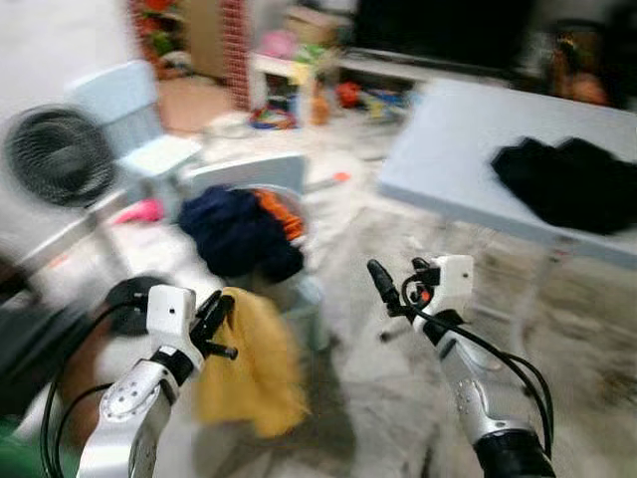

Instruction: Hang hanger

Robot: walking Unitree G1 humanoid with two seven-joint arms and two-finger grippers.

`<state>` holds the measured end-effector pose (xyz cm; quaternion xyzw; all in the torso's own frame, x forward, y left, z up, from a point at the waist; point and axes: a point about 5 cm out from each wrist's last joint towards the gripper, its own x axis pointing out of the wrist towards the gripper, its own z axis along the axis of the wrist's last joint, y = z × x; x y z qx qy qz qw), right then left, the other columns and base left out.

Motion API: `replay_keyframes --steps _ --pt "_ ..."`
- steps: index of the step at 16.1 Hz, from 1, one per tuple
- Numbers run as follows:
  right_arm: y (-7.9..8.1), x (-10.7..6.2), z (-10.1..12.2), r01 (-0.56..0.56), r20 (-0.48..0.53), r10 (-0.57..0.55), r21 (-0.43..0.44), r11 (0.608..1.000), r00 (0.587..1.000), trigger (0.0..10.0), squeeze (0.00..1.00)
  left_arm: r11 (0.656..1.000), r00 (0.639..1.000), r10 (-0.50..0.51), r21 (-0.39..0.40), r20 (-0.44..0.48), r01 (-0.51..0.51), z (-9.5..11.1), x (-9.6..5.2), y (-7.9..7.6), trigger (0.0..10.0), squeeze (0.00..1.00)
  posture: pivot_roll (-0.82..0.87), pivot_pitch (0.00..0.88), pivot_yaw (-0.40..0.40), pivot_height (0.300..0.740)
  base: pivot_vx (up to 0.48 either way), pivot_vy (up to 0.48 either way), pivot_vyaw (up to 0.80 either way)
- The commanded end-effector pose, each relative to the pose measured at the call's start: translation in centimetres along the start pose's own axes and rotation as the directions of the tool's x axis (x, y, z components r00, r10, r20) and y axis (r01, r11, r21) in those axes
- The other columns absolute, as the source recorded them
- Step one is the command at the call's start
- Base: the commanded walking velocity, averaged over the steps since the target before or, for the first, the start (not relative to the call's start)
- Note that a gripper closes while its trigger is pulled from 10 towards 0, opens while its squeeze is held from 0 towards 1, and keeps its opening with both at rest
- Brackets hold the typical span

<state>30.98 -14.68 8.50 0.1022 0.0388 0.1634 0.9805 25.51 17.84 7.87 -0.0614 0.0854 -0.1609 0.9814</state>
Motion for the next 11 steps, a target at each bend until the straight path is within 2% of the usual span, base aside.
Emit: replay_keyframes --steps 1,9,11 --pt "-1.08 -0.35 0.49 0.032 0.006 -0.032 -0.013 0.999 0.999 10.0 0.00 0.999 0.999 -0.035 0.013 0.041 0.034 0.83 0.54 -0.94 10.0 0.00 -0.06 0.000 -0.034 0.740 0.450 0.000 -0.80" --pt "-0.93 -0.21 0.46 0.033 0.006 -0.033 -0.009 0.999 0.999 10.0 0.00 0.999 0.999 -0.037 0.023 0.014 0.037 0.54 0.73 -0.98 10.0 0.00 -0.06 0.000 -0.027 0.740 0.446 0.000 -0.80" --pt "-0.94 -0.19 0.46 0.033 0.005 -0.033 -0.009 0.999 0.999 10.0 0.00 0.999 0.999 -0.037 0.022 0.003 0.037 0.37 0.79 -1.09 10.0 0.00 -0.06 0.000 -0.029 0.740 0.281 0.000 -0.80"
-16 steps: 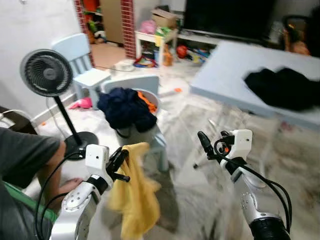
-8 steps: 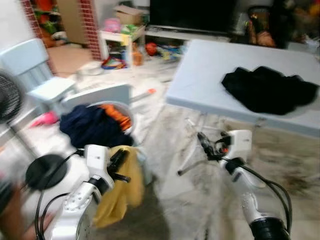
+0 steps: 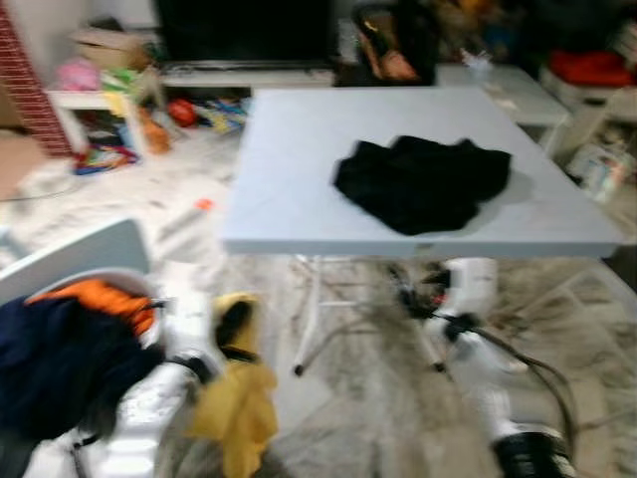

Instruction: Hang hanger

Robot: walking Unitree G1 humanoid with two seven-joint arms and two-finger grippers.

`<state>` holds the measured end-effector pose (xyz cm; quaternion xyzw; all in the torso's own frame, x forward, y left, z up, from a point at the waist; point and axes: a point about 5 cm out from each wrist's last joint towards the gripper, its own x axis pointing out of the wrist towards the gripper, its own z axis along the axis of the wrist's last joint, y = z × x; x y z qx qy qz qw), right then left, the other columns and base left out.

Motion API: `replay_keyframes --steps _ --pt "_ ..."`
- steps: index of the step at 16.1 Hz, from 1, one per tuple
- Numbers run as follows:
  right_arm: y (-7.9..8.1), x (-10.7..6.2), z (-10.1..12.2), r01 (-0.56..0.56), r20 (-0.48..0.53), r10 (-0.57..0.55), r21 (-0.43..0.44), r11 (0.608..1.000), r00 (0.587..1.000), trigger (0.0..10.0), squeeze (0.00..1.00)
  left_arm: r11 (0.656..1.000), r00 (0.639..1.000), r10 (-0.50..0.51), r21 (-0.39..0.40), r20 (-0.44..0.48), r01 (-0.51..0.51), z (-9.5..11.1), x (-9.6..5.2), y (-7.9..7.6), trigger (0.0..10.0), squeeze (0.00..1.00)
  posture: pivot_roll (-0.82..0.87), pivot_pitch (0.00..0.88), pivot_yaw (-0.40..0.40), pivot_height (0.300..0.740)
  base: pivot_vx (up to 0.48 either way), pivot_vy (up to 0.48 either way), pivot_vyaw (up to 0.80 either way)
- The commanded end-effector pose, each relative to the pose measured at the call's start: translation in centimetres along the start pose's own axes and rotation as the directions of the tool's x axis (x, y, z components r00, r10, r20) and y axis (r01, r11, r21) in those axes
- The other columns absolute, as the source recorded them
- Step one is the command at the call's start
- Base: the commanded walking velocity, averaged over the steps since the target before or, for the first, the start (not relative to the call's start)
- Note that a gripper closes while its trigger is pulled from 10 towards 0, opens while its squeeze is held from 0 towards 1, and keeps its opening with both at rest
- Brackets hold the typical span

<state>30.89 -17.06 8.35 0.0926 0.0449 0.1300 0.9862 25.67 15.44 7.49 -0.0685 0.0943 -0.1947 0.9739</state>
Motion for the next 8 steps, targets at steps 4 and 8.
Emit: replay_keyframes --steps 4,8 --pt "1.31 0.61 0.20 -0.039 0.013 0.039 0.007 0.999 0.999 10.0 0.00 0.997 0.997 0.071 0.014 0.023 -0.072 0.80 -0.32 1.11 10.0 0.00 -0.05 0.000 -0.033 0.740 0.139 0.000 -0.71" --pt "1.37 0.68 0.17 -0.044 0.015 0.044 0.010 0.999 0.999 10.0 0.00 0.996 0.996 0.084 -0.006 0.020 -0.084 0.75 -0.15 1.07 10.0 0.00 -0.05 0.000 -0.033 0.740 0.000 0.000 0.00"
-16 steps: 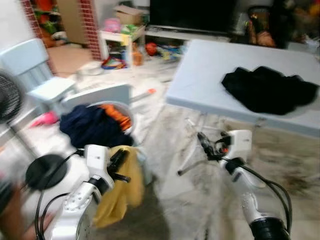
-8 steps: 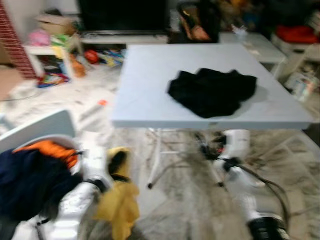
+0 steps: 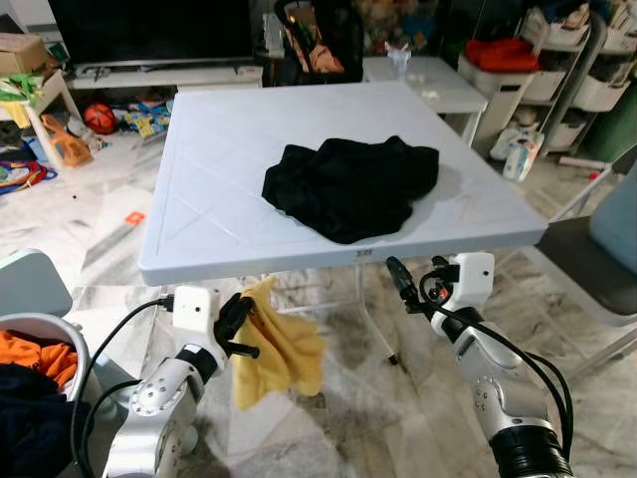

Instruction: Hang hanger

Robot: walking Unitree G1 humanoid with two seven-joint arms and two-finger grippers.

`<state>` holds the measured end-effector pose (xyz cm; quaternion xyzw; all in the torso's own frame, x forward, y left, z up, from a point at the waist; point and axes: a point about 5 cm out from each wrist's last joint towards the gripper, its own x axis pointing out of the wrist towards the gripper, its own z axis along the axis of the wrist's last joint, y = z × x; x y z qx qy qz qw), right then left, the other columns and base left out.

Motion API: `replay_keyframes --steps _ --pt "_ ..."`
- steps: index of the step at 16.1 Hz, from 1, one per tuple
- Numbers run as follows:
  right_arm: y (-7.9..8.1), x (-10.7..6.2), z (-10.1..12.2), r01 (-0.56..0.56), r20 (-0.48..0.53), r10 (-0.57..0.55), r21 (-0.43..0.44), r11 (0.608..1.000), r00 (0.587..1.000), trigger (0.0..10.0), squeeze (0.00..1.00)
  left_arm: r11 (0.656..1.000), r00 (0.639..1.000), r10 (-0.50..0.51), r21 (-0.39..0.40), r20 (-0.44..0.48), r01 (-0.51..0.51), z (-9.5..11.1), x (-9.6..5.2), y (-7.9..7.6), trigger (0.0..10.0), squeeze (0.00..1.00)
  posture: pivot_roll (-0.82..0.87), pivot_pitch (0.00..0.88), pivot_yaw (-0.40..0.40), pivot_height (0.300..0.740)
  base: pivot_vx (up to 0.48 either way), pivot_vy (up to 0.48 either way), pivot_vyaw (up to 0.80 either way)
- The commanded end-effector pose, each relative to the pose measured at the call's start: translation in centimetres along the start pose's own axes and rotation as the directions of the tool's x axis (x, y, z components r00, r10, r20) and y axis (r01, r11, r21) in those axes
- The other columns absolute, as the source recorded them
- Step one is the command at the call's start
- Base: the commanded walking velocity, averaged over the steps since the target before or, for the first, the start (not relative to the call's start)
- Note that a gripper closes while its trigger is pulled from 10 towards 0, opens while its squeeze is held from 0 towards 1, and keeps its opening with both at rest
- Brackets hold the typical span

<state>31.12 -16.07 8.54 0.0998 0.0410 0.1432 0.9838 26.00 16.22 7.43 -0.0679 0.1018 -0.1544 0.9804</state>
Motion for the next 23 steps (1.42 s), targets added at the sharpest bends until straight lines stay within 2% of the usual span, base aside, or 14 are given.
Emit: replay_keyframes --steps 1,6,13,18,23 --pt "0.45 0.22 0.10 -0.014 0.006 0.014 -0.002 1.000 1.000 10.0 0.00 1.000 1.000 0.007 0.012 0.021 -0.007 0.64 -0.13 0.29 10.0 0.00 -0.06 0.000 -0.031 0.740 0.000 0.000 0.00" --pt "0.36 0.31 0.04 -0.005 -0.001 0.005 -0.002 1.000 1.000 10.0 0.00 0.999 0.998 -0.040 -0.016 0.054 0.041 1.03 -0.01 -0.08 10.0 0.00 -0.06 0.000 -0.030 0.740 0.109 0.000 -0.60" --pt "0.35 0.34 0.10 -0.006 0.000 0.006 -0.005 1.000 1.000 10.0 0.00 0.999 0.998 -0.043 -0.029 0.047 0.044 0.92 -0.03 -0.05 10.0 0.00 -0.06 0.000 -0.028 0.740 0.380 0.000 -0.80" --pt "0.27 0.25 0.10 -0.004 0.000 0.004 -0.006 1.000 1.000 10.0 0.00 0.998 0.998 -0.042 -0.034 0.039 0.043 0.74 0.04 -0.10 10.0 0.00 -0.07 0.000 -0.027 0.740 0.417 0.000 -0.47" --pt "0.25 0.30 0.01 -0.004 -0.009 0.004 -0.007 1.000 1.000 10.0 0.00 0.998 0.999 -0.036 -0.054 -0.009 0.036 0.13 0.02 -0.07 10.0 0.00 -0.07 0.001 -0.028 0.740 0.189 0.391 -0.80"
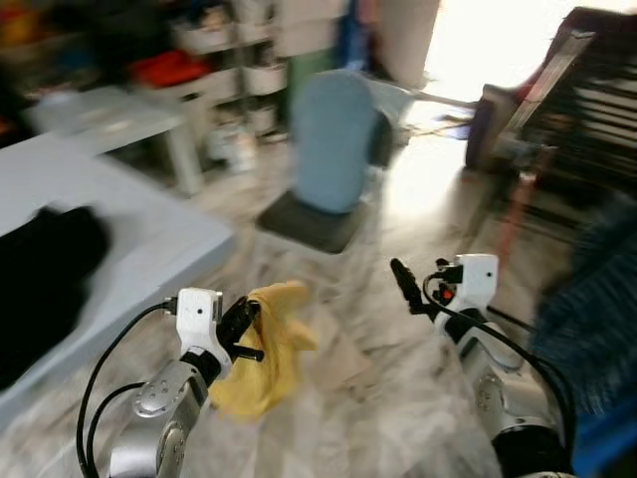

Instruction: Hang hanger

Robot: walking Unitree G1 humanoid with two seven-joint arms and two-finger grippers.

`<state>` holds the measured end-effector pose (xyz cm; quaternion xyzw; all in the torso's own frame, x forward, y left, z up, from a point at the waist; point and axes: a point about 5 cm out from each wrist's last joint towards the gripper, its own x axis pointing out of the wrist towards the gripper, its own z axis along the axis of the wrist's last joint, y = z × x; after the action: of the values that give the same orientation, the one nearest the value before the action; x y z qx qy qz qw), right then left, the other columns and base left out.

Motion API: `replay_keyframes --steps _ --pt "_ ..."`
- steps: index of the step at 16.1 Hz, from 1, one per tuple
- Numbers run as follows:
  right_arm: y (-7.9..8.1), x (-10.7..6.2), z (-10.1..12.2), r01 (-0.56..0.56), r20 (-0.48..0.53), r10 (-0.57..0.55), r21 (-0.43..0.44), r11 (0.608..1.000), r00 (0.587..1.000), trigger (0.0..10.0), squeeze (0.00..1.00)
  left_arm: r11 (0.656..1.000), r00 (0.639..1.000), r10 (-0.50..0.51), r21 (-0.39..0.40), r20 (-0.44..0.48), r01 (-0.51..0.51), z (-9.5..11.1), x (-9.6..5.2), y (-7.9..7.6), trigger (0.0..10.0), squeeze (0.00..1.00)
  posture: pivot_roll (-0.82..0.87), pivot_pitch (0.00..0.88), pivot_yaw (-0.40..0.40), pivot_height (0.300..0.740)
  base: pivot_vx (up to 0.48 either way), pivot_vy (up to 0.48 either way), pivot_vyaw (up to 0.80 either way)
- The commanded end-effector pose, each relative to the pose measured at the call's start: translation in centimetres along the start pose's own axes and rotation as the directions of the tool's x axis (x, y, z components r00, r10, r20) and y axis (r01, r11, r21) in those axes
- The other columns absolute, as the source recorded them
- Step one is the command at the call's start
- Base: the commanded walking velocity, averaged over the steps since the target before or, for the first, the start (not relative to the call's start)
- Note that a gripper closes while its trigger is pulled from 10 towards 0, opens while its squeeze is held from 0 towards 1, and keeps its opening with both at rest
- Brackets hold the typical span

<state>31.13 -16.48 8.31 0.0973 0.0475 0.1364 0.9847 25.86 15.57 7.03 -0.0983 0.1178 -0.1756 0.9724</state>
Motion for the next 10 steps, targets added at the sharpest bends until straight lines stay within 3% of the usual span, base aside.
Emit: replay_keyframes --steps 1,8,10 --pt "0.68 0.40 0.19 -0.019 0.002 0.019 -0.004 1.000 1.000 10.0 0.00 1.000 1.000 0.010 0.007 0.017 -0.010 0.67 -0.14 0.43 10.0 0.00 -0.07 0.003 -0.028 0.740 0.000 0.461 -0.80" --pt "0.71 0.52 0.16 -0.021 0.000 0.021 -0.002 1.000 1.000 10.0 0.00 1.000 1.000 -0.006 0.021 -0.001 0.006 0.52 -0.08 0.18 10.0 0.00 -0.07 0.005 -0.028 0.740 0.000 0.459 -0.80" --pt "0.76 0.60 0.12 -0.020 0.000 0.020 0.001 1.000 1.000 10.0 0.00 1.000 1.000 0.001 0.022 -0.009 -0.001 0.31 -0.19 0.26 10.0 0.00 -0.07 0.007 -0.020 0.740 0.000 0.186 -0.80"
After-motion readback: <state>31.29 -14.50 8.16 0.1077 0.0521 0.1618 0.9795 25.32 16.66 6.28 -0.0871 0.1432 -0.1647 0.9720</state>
